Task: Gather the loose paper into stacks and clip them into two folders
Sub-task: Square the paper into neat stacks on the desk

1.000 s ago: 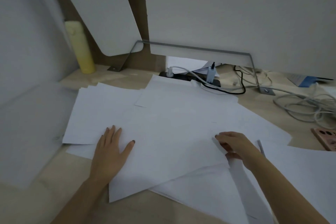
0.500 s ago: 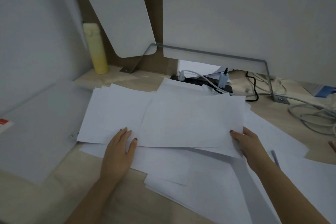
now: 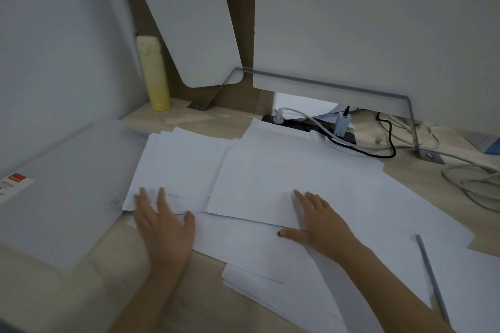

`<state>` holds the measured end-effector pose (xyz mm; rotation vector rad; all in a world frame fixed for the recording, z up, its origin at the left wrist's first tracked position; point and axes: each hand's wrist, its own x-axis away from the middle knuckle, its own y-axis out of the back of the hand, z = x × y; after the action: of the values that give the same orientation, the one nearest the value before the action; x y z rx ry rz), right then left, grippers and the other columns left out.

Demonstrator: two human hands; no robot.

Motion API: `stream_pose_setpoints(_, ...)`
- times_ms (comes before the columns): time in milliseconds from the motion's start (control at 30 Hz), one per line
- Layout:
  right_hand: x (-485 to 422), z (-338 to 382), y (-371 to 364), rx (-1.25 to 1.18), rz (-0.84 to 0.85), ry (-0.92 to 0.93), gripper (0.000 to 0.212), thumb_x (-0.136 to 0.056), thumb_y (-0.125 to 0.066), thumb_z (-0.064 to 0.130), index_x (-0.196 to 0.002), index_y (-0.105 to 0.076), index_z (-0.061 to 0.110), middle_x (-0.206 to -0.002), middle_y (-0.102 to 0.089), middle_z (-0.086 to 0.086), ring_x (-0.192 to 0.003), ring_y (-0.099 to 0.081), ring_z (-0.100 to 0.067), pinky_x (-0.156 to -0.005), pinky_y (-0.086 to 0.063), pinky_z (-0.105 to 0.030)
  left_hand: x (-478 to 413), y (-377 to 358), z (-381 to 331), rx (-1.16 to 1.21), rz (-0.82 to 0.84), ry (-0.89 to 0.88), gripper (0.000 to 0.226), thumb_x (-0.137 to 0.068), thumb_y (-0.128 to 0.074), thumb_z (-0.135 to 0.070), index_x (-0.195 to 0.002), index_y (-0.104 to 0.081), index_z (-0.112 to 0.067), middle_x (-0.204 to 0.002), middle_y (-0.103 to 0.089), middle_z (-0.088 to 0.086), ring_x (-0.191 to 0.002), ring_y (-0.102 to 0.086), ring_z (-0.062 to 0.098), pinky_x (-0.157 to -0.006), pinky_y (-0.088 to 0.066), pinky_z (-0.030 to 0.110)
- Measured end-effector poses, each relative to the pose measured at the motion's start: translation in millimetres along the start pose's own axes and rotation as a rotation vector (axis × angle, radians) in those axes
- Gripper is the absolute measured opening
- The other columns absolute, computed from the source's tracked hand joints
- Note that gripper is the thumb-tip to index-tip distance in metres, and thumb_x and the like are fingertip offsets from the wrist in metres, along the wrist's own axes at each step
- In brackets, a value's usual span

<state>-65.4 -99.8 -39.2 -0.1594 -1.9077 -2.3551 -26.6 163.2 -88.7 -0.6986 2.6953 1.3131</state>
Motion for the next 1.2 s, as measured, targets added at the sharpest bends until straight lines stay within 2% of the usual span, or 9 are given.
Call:
stream_pose_setpoints(100,-2.9,-1.3,1.2,0.076,-0.059,0.006,0.085,-0.079,-0.041,0.069,-0.145,-0.017,0.020,-0.140,-0.037,-0.003,-0.127,-0.039,-0.020,-0.096,-0.041,-0.029,-2.1,7.8,-1.2,0.170,-0.137,0.178,0.084,-0.080,-0.068,-0.014,-0.146,-0.018,0.000,-0.155,-0.001,0.025,-0.144,-0.006,0.038,-0.117,-0.012,0.044)
stream_pose_setpoints(200,-1.7,-0.5,-7.3,0.129,-0.225,0.033,0.079,-0.080,-0.020,0.074,-0.120,-0.051,0.013,-0.105,-0.060,-0.004,-0.093,-0.062,-0.020,-0.062,-0.051,-0.027,-5.4,10.0,0.1,0.350,-0.222,0.226,0.083,-0.080,-0.068,-0.006,-0.145,-0.017,0.003,-0.155,0.000,0.025,-0.144,-0.008,0.035,-0.116,-0.012,0.035)
stream_pose_setpoints(267,0.2,-4.7,-21.6,0.149,-0.306,0.095,0.053,-0.084,-0.037,0.059,-0.085,-0.061,0.012,-0.072,-0.060,-0.001,-0.058,-0.062,-0.018,-0.036,-0.031,-0.015,-5.8,9.4,4.0,0.477,-0.267,0.218,0.078,-0.081,-0.064,-0.001,-0.145,-0.019,0.001,-0.155,-0.004,0.023,-0.144,-0.009,0.032,-0.115,-0.014,0.033)
stream_pose_setpoints(333,0.7,-6.0,-28.1,0.141,-0.366,0.100,0.022,-0.073,-0.066,0.031,-0.076,-0.059,0.010,-0.067,-0.058,-0.002,-0.051,-0.059,-0.019,-0.036,-0.019,-0.014,-5.3,10.6,7.1,0.611,-0.283,0.200,0.073,-0.084,-0.059,0.002,-0.145,-0.019,-0.003,-0.154,-0.011,0.018,-0.143,-0.017,0.028,-0.117,-0.021,0.037)
stream_pose_setpoints(533,7.2,-2.2,-25.2,0.127,-0.343,0.018,0.042,-0.044,-0.084,-0.006,-0.080,-0.066,0.006,-0.070,-0.067,-0.006,-0.049,-0.063,-0.020,-0.032,-0.036,-0.021,-3.5,27.5,-4.7,1.004,-0.323,0.377,0.063,-0.090,-0.052,-0.005,-0.146,-0.023,-0.011,-0.149,-0.035,0.004,-0.133,-0.039,0.008,-0.094,-0.037,0.010)
stream_pose_setpoints(733,0.6,-4.1,-14.9,-0.098,-0.371,-0.135,0.016,-0.095,-0.038,0.009,-0.093,-0.053,0.012,-0.066,-0.055,0.000,-0.060,-0.051,-0.021,-0.056,-0.035,-0.029,-17.7,25.5,-19.3,1.199,0.036,0.300,0.044,-0.091,-0.054,-0.012,-0.134,-0.046,-0.015,-0.133,-0.057,0.004,-0.120,-0.055,0.016,-0.101,-0.044,0.034)
stream_pose_setpoints(900,2.1,-0.1,-8.7,-0.193,-0.359,-0.197,0.018,-0.100,-0.030,0.017,-0.086,-0.042,0.017,-0.058,-0.042,0.007,-0.061,-0.046,-0.021,-0.058,-0.031,-0.030,-25.5,1.4,-51.8,1.111,0.529,0.446,0.037,-0.091,-0.056,-0.010,-0.127,-0.051,-0.007,-0.119,-0.061,0.008,-0.107,-0.059,0.022,-0.091,-0.052,0.033)
stream_pose_setpoints(1033,6.5,3.1,-3.4,-0.318,-0.304,-0.186,0.031,-0.100,-0.029,0.019,-0.112,-0.057,0.014,-0.082,-0.061,-0.003,-0.076,-0.055,-0.020,-0.067,-0.040,-0.029,-26.8,-7.2,-65.4,1.103,0.598,0.561,0.033,-0.090,-0.050,0.000,-0.123,-0.054,0.002,-0.113,-0.062,0.014,-0.101,-0.060,0.029,-0.063,-0.059,0.023)
stream_pose_setpoints(1200,10.1,5.6,10.4,-0.372,-0.396,-0.187,0.030,-0.100,-0.029,0.020,-0.115,-0.055,0.014,-0.078,-0.058,-0.002,-0.072,-0.053,-0.021,-0.064,-0.039,-0.031,-22.2,16.9,-62.5,1.147,0.724,0.514,0.027,-0.091,-0.049,0.005,-0.117,-0.049,-0.003,-0.115,-0.058,0.014,-0.089,-0.061,0.027,-0.062,-0.058,0.032)
